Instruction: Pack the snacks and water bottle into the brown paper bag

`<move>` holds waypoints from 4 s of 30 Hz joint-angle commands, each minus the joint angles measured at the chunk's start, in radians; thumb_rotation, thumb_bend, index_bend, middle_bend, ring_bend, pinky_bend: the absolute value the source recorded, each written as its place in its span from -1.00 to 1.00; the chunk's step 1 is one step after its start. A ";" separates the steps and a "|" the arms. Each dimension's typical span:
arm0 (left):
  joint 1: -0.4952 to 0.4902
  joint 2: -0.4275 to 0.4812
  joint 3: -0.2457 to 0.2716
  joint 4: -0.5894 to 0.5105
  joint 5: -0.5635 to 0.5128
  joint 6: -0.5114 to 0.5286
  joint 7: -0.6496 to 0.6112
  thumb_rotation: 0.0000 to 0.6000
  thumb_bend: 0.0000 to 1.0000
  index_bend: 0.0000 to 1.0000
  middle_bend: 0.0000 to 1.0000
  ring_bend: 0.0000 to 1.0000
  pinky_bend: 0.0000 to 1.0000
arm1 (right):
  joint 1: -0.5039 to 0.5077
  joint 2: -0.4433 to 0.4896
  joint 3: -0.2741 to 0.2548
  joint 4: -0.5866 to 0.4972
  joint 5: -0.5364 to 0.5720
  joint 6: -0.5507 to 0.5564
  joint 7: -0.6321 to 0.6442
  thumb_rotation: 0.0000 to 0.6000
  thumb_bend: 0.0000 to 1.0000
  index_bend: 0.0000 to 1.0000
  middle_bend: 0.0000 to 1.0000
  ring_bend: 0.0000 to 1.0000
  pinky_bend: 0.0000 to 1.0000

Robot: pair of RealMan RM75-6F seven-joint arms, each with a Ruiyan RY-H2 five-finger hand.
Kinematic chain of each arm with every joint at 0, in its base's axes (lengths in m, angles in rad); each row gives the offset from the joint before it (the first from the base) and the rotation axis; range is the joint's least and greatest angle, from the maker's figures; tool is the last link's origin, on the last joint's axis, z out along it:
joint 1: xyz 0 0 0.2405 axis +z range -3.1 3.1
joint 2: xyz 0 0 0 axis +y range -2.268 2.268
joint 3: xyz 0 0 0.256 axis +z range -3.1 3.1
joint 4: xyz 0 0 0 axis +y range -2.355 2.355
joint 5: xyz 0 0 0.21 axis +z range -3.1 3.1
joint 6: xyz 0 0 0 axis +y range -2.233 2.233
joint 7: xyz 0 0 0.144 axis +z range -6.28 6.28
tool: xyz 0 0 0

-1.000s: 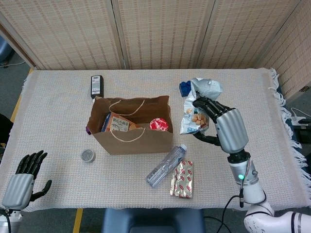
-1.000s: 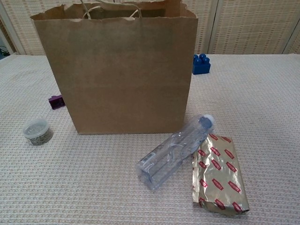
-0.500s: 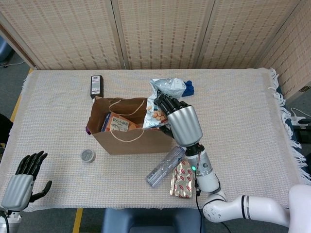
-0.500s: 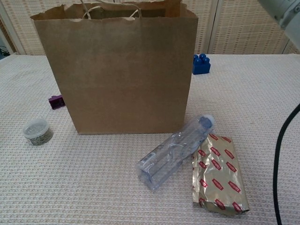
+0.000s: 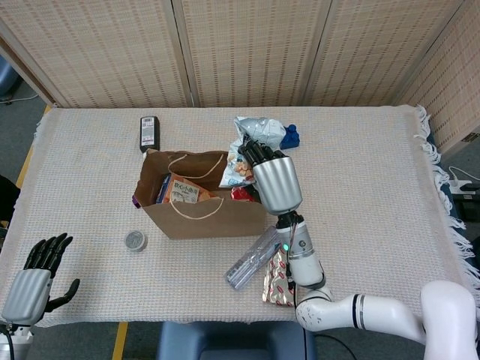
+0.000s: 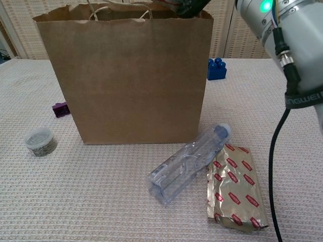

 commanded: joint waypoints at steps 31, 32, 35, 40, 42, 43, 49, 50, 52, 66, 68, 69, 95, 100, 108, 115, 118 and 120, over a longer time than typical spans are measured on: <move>0.001 0.002 -0.003 0.000 -0.004 0.002 -0.003 1.00 -0.27 -1.00 -1.00 -1.00 -0.94 | -0.056 0.101 -0.017 -0.154 -0.107 0.071 0.182 1.00 -0.96 -1.00 -0.69 -0.80 -0.52; 0.001 0.002 -0.003 0.000 -0.003 0.002 -0.003 1.00 -0.27 -1.00 -1.00 -1.00 -0.94 | -0.071 0.127 -0.027 -0.171 -0.113 0.067 0.197 1.00 -0.96 -1.00 -0.69 -0.80 -0.52; 0.001 0.000 -0.001 0.000 0.001 0.001 0.003 1.00 -0.27 -1.00 -1.00 -1.00 -0.94 | -0.132 0.233 -0.081 -0.230 -0.149 0.049 0.273 1.00 -0.96 -1.00 -0.69 -0.80 -0.52; 0.000 -0.008 0.003 0.000 0.004 -0.002 0.024 1.00 -0.27 -1.00 -1.00 -1.00 -0.94 | -0.230 0.402 -0.181 -0.270 -0.229 0.030 0.425 1.00 -0.96 -1.00 -0.69 -0.80 -0.53; 0.001 -0.012 0.004 -0.001 0.005 -0.003 0.033 1.00 -0.27 -1.00 -1.00 -1.00 -0.94 | -0.269 0.467 -0.225 -0.267 -0.261 0.024 0.493 1.00 -0.96 -1.00 -0.69 -0.80 -0.53; 0.001 -0.013 0.004 -0.001 0.005 -0.003 0.037 1.00 -0.27 -1.00 -1.00 -1.00 -0.94 | -0.282 0.493 -0.245 -0.259 -0.278 0.018 0.521 1.00 -0.96 -1.00 -0.69 -0.80 -0.53; -0.001 -0.025 0.008 0.003 0.007 -0.012 0.061 1.00 -0.27 -1.00 -1.00 -1.00 -0.94 | -0.333 0.646 -0.382 -0.141 -0.414 -0.046 0.714 1.00 -0.96 -1.00 -0.69 -0.80 -0.57; -0.001 -0.027 0.010 0.005 0.008 -0.015 0.066 1.00 -0.27 -1.00 -1.00 -1.00 -0.94 | -0.331 0.660 -0.400 -0.118 -0.436 -0.063 0.736 1.00 -0.96 -1.00 -0.69 -0.80 -0.57; -0.002 -0.033 0.013 0.006 0.011 -0.018 0.076 1.00 -0.27 -1.00 -1.00 -1.00 -0.94 | -0.319 0.686 -0.439 -0.068 -0.484 -0.110 0.773 1.00 -0.98 -1.00 -0.70 -0.80 -0.58; -0.003 -0.039 0.013 0.014 0.012 -0.017 0.078 1.00 -0.27 -1.00 -1.00 -1.00 -0.94 | -0.230 0.541 -0.543 0.120 -0.781 -0.239 0.549 1.00 -1.00 -1.00 -0.77 -0.85 -0.66; -0.003 -0.038 0.013 0.013 0.012 -0.017 0.077 1.00 -0.27 -1.00 -1.00 -1.00 -0.94 | -0.227 0.531 -0.544 0.119 -0.783 -0.247 0.545 1.00 -1.00 -1.00 -0.82 -0.90 -0.70; -0.003 -0.038 0.013 0.013 0.012 -0.016 0.077 1.00 -0.27 -1.00 -1.00 -1.00 -0.94 | -0.226 0.527 -0.545 0.118 -0.783 -0.250 0.543 1.00 -1.00 -1.00 -0.84 -0.90 -0.70; -0.004 -0.023 0.010 0.007 0.006 -0.015 0.043 1.00 -0.27 -1.00 -1.00 -1.00 -0.94 | -0.184 0.451 -0.645 0.112 -0.814 -0.332 0.526 1.00 -1.00 -1.00 -0.86 -0.86 -0.66; -0.004 -0.029 0.014 0.007 0.010 -0.018 0.060 1.00 -0.27 -1.00 -1.00 -1.00 -0.94 | -0.190 0.465 -0.658 0.119 -0.812 -0.325 0.528 1.00 -1.00 -1.00 -0.86 -0.86 -0.66; -0.004 -0.031 0.013 0.008 0.006 -0.020 0.062 1.00 -0.27 -1.00 -1.00 -1.00 -0.94 | -0.187 0.427 -0.664 0.159 -0.803 -0.354 0.520 1.00 -1.00 -1.00 -0.86 -0.86 -0.66; -0.004 -0.024 0.010 0.007 0.006 -0.015 0.045 1.00 -0.27 -1.00 -1.00 -1.00 -0.94 | -0.184 0.373 -0.651 0.181 -0.775 -0.390 0.495 1.00 -1.00 -1.00 -0.86 -0.85 -0.66; -0.004 -0.021 0.009 0.006 0.005 -0.015 0.038 1.00 -0.27 -1.00 -1.00 -1.00 -0.94 | -0.183 0.359 -0.648 0.180 -0.768 -0.403 0.472 1.00 -1.00 -0.98 -0.86 -0.83 -0.65; -0.004 -0.019 0.009 0.006 0.006 -0.013 0.035 1.00 -0.27 -1.00 -1.00 -1.00 -0.94 | -0.184 0.350 -0.647 0.180 -0.764 -0.406 0.462 1.00 -1.00 -0.90 -0.82 -0.79 -0.61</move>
